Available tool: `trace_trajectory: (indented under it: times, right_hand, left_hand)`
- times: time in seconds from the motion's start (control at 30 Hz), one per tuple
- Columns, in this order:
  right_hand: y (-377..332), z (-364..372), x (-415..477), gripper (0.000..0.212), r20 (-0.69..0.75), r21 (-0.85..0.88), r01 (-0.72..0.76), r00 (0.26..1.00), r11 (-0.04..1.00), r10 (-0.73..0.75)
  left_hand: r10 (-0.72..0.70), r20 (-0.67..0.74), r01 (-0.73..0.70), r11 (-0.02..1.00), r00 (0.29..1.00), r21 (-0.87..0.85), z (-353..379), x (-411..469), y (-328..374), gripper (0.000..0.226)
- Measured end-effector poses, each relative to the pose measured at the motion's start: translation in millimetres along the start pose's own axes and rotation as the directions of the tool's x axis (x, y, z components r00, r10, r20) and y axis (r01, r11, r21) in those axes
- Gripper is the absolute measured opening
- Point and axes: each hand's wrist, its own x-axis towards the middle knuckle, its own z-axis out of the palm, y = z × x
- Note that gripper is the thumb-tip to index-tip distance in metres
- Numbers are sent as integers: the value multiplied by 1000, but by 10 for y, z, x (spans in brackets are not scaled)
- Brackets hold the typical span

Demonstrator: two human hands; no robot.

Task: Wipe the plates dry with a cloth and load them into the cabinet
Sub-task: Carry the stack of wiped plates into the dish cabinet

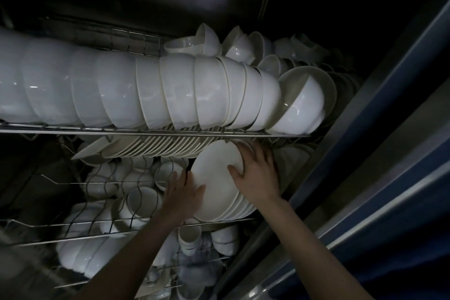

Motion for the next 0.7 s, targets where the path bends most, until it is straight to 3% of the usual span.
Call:
trace_trajectory:
  times: [0.23, 0.57, 0.7]
  right_hand:
    - [43, 23, -11, 70, 79, -67, -78, 993, 995, 83]
    - [31, -28, -40, 67, 94, -6, -114, 989, 993, 114]
    - [16, -54, -62, 67, 72, 24, -71, 995, 997, 69]
  left_hand:
    - [-91, 90, 87, 995, 992, 47, -102, -2, -33, 75]
    - [-1, 47, -3, 995, 999, 99, -35, -84, -167, 71]
    - [6, 58, -16, 985, 998, 173, -110, -197, -173, 84]
